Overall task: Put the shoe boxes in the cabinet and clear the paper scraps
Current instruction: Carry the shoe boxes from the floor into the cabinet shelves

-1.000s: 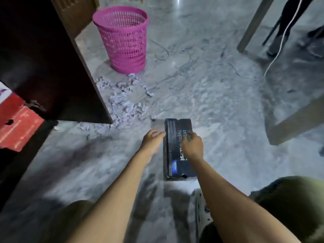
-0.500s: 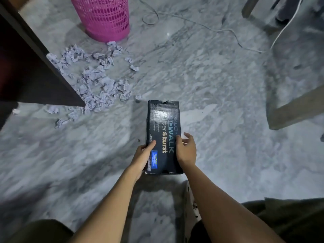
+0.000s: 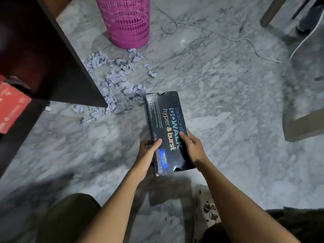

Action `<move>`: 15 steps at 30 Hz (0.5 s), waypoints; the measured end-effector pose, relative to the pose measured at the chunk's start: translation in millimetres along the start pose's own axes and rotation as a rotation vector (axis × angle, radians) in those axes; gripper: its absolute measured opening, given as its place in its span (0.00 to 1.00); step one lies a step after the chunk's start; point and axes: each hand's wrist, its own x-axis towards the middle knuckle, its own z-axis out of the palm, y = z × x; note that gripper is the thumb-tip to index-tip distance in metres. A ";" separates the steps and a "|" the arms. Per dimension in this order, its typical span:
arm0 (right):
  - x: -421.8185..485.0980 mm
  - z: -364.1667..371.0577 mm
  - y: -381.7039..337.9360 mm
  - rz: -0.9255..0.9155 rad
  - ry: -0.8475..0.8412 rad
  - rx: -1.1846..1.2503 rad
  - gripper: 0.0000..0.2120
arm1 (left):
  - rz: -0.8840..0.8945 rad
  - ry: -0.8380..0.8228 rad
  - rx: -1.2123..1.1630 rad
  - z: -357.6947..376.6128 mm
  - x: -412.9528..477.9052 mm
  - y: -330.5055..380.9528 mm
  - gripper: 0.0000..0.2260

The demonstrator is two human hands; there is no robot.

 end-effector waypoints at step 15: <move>-73.4 166.6 -157.4 -0.344 -0.434 -0.162 0.14 | 0.378 0.136 -0.033 -187.4 -144.3 102.8 0.27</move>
